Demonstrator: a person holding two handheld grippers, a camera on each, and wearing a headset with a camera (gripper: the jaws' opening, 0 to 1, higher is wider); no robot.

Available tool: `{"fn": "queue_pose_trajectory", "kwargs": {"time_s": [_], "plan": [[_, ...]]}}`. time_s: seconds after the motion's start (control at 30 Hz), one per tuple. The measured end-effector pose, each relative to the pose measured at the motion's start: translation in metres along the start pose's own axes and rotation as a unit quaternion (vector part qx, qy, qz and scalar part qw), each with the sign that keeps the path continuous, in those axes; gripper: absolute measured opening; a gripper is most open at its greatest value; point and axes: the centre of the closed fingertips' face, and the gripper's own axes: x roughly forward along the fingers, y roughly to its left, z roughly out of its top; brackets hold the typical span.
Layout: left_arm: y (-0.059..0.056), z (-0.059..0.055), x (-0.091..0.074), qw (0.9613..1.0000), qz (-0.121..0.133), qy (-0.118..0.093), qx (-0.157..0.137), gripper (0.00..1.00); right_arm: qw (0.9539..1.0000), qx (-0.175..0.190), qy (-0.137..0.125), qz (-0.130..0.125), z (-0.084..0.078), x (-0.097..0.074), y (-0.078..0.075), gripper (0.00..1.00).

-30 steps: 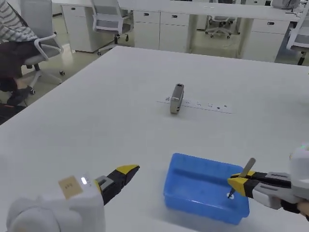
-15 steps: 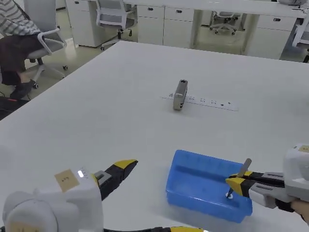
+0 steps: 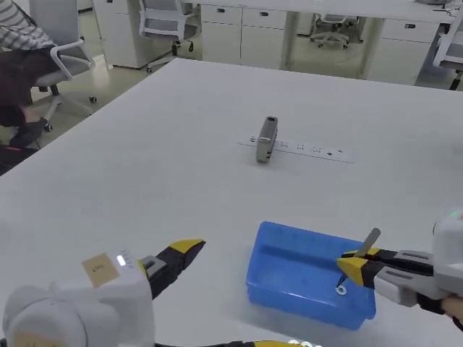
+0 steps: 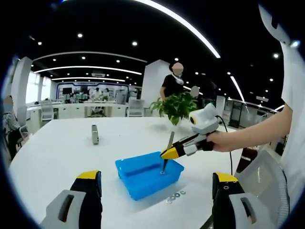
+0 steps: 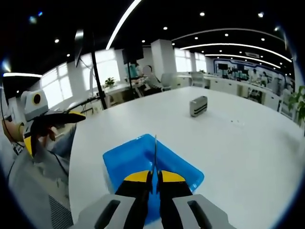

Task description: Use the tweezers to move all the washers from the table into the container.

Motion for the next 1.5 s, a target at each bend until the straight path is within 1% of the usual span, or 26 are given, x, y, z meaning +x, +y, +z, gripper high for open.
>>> {"fn": "queue_pose_trajectory", "kwargs": {"time_s": [0.1, 0.27, 0.37, 0.5, 0.7, 0.8, 0.87, 1.03, 1.13, 1.27, 1.37, 1.5], "plan": [[0.0, -0.001, 0.0, 1.0, 0.0, 0.003, 0.0, 0.99, 0.9998, 0.006, -0.016, 0.004, 0.007, -0.006, 0.007, 0.03], [0.001, -0.001, 0.0, 1.0, 0.002, 0.003, 0.002, 0.99, 0.9992, 0.021, -0.029, 0.015, 0.011, -0.014, 0.016, 0.03], [0.001, -0.001, 0.0, 1.0, 0.002, 0.003, 0.0, 0.99, 0.9988, 0.026, -0.035, 0.019, 0.013, -0.019, 0.021, 0.03], [0.0, -0.002, 0.0, 1.0, 0.0, 0.005, 0.0, 0.99, 0.9976, 0.044, -0.047, 0.027, 0.016, -0.026, 0.03, 0.03], [-0.001, -0.004, 0.001, 0.9999, -0.003, 0.01, 0.003, 0.99, 0.9954, 0.066, -0.056, 0.04, 0.014, -0.034, 0.045, 0.03], [-0.001, -0.004, 0.001, 0.9999, -0.004, 0.011, 0.002, 0.99, 0.9949, 0.073, -0.055, 0.044, 0.009, -0.036, 0.05, 0.03], [-0.002, -0.004, 0.001, 0.9999, -0.004, 0.012, 0.002, 0.99, 0.9946, 0.078, -0.05, 0.046, 0.002, -0.036, 0.053, 0.03], [-0.002, -0.005, 0.001, 0.9999, -0.005, 0.013, 0.003, 0.99, 0.9937, 0.094, -0.034, 0.051, -0.015, -0.035, 0.057, 0.03], [-0.003, -0.005, 0.002, 0.9999, -0.006, 0.015, 0.005, 0.99, 0.9937, 0.097, -0.025, 0.049, -0.023, -0.035, 0.06, 0.03], [-0.003, -0.006, 0.002, 0.9998, -0.008, 0.016, 0.005, 0.99, 0.9927, 0.109, -0.02, 0.049, -0.031, -0.034, 0.062, 0.03], [-0.003, -0.005, 0.002, 0.9998, -0.008, 0.016, 0.004, 0.99, 0.9929, 0.109, -0.01, 0.045, -0.037, -0.033, 0.062, 0.03], [-0.003, -0.006, 0.002, 0.9998, -0.007, 0.016, 0.002, 0.99, 0.9931, 0.109, -0.004, 0.042, -0.044, -0.032, 0.064, 0.04]]}}
